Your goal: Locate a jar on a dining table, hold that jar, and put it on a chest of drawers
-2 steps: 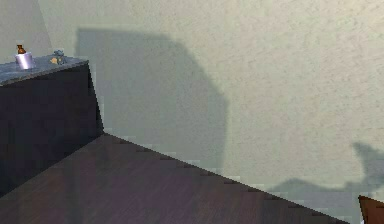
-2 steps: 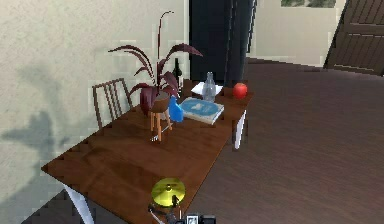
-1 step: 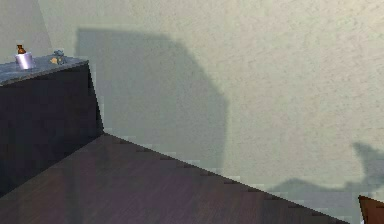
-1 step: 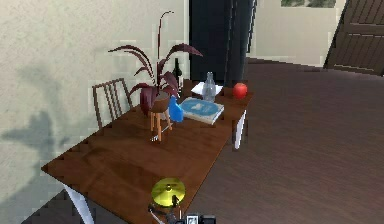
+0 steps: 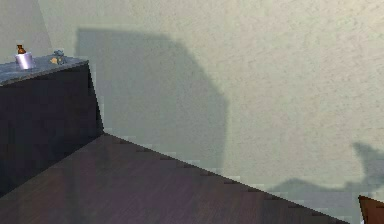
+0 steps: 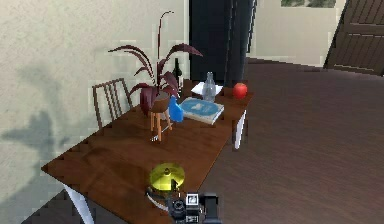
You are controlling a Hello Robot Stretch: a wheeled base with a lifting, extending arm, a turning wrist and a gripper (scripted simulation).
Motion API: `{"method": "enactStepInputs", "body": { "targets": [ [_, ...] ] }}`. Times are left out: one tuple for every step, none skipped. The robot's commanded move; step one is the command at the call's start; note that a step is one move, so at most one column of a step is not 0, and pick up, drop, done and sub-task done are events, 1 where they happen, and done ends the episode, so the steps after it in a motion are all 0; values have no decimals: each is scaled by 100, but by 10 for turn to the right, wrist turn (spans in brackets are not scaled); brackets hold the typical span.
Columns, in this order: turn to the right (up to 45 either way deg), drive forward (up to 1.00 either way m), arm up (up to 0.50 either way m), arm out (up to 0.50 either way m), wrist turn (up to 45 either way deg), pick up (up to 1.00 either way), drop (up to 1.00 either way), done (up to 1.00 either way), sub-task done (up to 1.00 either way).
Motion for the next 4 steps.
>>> {"method": "enactStepInputs", "body": {
  "targets": [
    [0,0,34,0,0,0,0,0,0],
    [0,0,0,0,-450,0,0,0,0],
    [0,0,0,0,-450,0,0,0,0],
    [0,0,0,0,-150,0,0,0,0]
  ]
}}
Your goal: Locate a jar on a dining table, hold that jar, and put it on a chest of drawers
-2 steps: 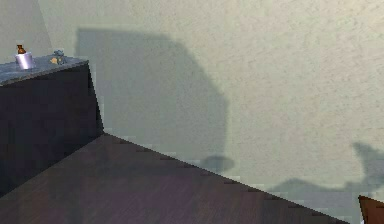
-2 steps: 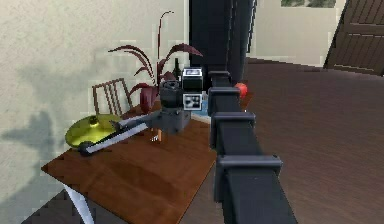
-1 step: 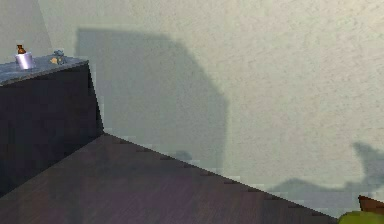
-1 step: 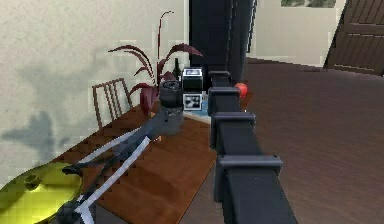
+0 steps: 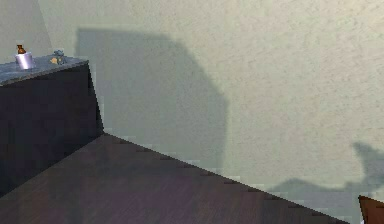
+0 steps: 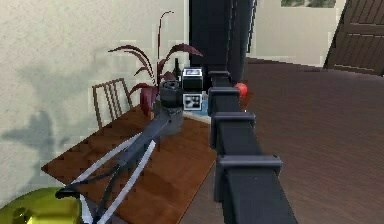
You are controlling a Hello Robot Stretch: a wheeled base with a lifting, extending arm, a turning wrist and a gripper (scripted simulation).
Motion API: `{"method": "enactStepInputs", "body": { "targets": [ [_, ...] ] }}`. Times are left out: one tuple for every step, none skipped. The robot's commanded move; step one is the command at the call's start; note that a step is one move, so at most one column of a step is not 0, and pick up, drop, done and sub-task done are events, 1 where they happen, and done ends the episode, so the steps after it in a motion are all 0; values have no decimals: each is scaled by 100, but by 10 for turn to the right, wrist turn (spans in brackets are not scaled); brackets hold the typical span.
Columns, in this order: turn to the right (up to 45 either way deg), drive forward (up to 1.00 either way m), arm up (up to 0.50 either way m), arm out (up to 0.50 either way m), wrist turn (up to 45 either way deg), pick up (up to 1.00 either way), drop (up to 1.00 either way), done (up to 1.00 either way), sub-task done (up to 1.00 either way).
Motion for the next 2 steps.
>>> {"method": "enactStepInputs", "body": {
  "targets": [
    [0,0,0,-22,0,0,0,0,0],
    [-450,0,0,0,0,0,0,0,0]
  ]
}}
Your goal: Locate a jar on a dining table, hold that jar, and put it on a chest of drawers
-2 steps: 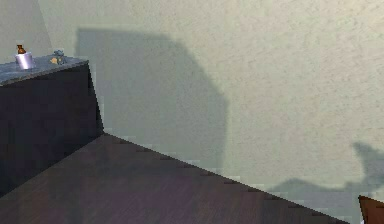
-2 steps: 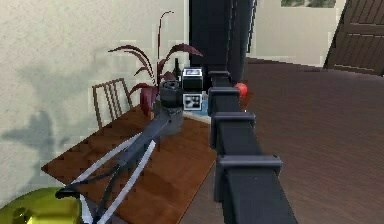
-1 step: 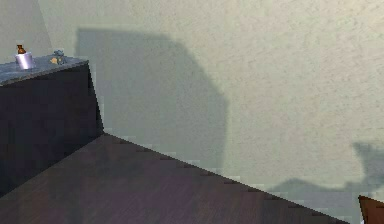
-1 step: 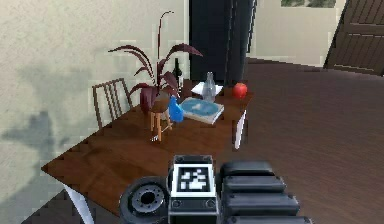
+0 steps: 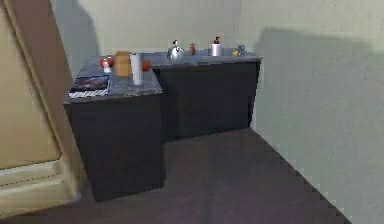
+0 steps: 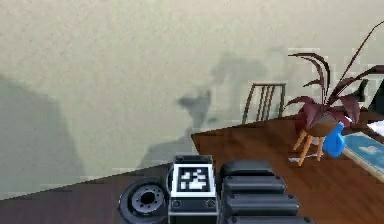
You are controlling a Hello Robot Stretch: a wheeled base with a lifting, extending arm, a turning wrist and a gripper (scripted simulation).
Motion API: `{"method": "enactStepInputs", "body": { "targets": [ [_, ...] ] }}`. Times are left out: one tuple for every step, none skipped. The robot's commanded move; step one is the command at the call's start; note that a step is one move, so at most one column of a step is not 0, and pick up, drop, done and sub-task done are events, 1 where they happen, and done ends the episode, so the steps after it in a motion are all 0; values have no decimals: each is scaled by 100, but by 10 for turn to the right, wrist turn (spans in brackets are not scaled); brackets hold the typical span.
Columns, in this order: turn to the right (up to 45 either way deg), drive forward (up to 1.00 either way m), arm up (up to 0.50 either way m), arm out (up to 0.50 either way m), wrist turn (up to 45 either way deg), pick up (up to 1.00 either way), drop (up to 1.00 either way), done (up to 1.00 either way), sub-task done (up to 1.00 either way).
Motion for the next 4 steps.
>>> {"method": "enactStepInputs", "body": {
  "targets": [
    [-450,0,0,0,0,0,0,0,0],
    [-450,0,0,0,0,0,0,0,0],
    [-210,0,0,0,0,0,0,0,0],
    [0,100,0,0,0,0,0,0,0]
  ]
}}
